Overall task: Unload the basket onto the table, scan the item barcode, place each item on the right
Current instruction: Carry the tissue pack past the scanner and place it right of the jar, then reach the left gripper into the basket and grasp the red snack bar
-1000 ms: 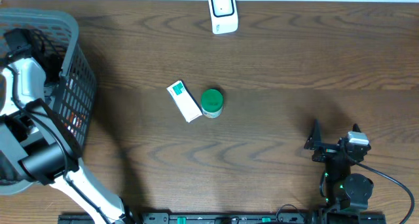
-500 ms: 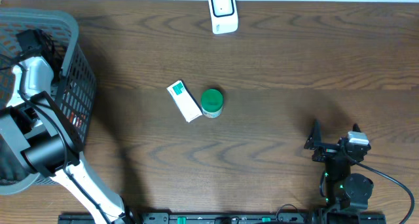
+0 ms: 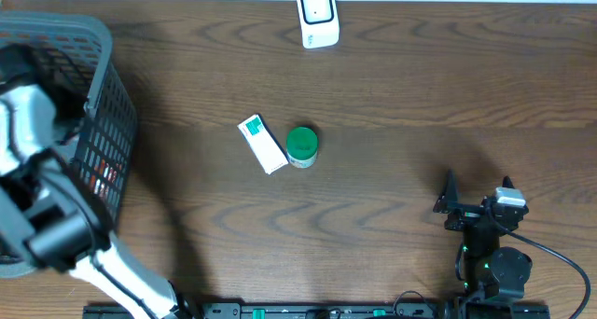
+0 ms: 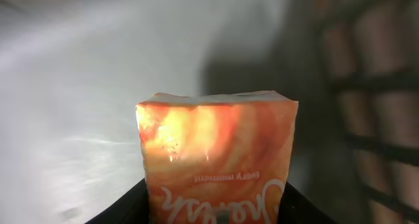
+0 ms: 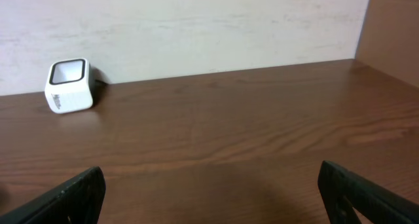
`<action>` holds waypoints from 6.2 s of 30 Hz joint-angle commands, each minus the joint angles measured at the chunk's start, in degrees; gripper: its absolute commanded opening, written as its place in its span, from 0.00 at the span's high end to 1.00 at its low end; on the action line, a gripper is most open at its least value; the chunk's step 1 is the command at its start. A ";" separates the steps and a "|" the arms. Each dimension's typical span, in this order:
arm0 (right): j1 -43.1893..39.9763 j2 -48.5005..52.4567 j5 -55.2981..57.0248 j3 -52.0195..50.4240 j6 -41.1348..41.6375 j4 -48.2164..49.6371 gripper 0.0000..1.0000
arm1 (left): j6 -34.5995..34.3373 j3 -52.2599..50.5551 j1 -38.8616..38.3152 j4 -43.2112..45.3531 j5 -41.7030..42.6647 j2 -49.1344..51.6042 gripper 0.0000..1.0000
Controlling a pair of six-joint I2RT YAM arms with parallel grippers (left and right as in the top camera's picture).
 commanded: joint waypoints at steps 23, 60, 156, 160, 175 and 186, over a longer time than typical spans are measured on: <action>-0.31 -0.33 -0.24 -0.22 -0.50 -0.09 0.01 | -1.25 -0.17 -28.04 -9.92 7.93 -43.30 0.51; -0.31 -0.33 -0.26 -0.22 -0.50 -0.09 0.01 | -13.51 -2.54 -83.21 0.02 -6.54 1.92 0.50; -0.31 -0.33 -0.26 -0.22 -0.50 -0.09 0.01 | -72.65 2.99 0.37 -32.26 -12.87 9.55 0.04; -0.31 -0.33 -0.26 -0.20 -0.50 -0.09 0.01 | -72.61 -1.20 0.39 -28.11 -11.19 9.55 0.04; -0.31 -0.33 -0.26 -0.22 -0.50 -0.09 0.01 | -71.71 -10.34 0.39 -20.28 -1.53 9.55 0.60; -0.31 -0.33 -0.26 -0.22 -0.50 -0.09 0.01 | -68.37 -10.34 1.18 -20.28 -3.78 9.53 0.92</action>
